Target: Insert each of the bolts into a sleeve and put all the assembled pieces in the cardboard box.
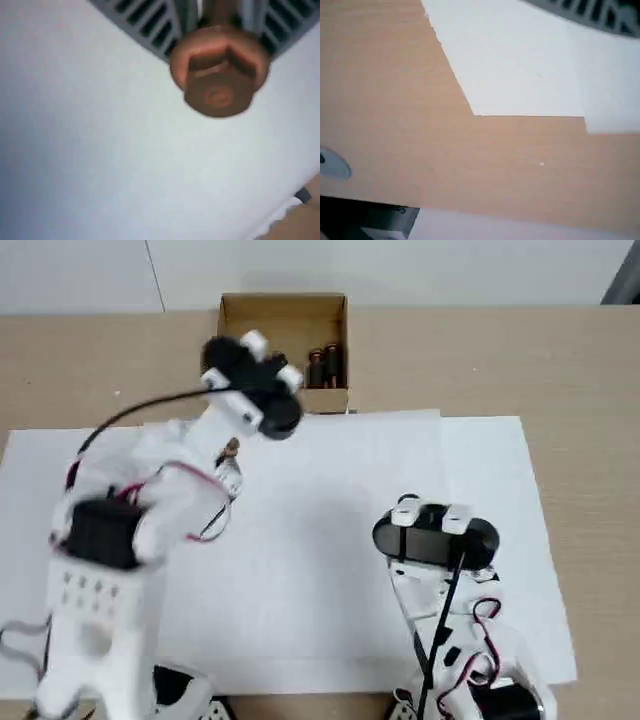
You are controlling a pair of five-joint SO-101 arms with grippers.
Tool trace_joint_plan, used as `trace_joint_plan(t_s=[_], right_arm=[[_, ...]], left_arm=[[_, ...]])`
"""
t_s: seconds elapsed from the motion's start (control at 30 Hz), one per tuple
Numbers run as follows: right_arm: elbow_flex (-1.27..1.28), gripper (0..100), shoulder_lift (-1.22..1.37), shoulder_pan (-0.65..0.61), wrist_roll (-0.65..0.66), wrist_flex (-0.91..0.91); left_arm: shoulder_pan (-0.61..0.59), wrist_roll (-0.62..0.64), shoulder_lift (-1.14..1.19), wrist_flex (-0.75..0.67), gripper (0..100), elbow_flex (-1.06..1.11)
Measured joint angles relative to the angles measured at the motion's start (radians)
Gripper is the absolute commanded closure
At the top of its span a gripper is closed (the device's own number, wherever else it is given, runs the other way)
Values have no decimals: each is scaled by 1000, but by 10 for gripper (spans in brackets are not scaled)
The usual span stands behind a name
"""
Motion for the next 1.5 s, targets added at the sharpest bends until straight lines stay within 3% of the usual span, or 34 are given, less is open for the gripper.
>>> trace_joint_plan(t_s=[0.23, 0.37, 0.67, 0.87, 1.2, 1.5], right_arm=[[74, 995, 0, 2, 0, -29], [133, 995, 0, -9, 0, -104], [331, 995, 2, -12, 0, -316], [423, 995, 2, -104, 0, -411], [493, 995, 2, -215, 0, -499], [535, 995, 2, -307, 2, -575]], left_arm=[[-117, 86, -394, -358, 995, 506], [-161, 124, -555, -476, 995, 692], [-167, 348, -755, -595, 995, 896], [-167, 514, -867, -744, 995, 1048], [-167, 562, -1082, -856, 994, 1306], [-163, 959, -1085, -856, 993, 1312]])
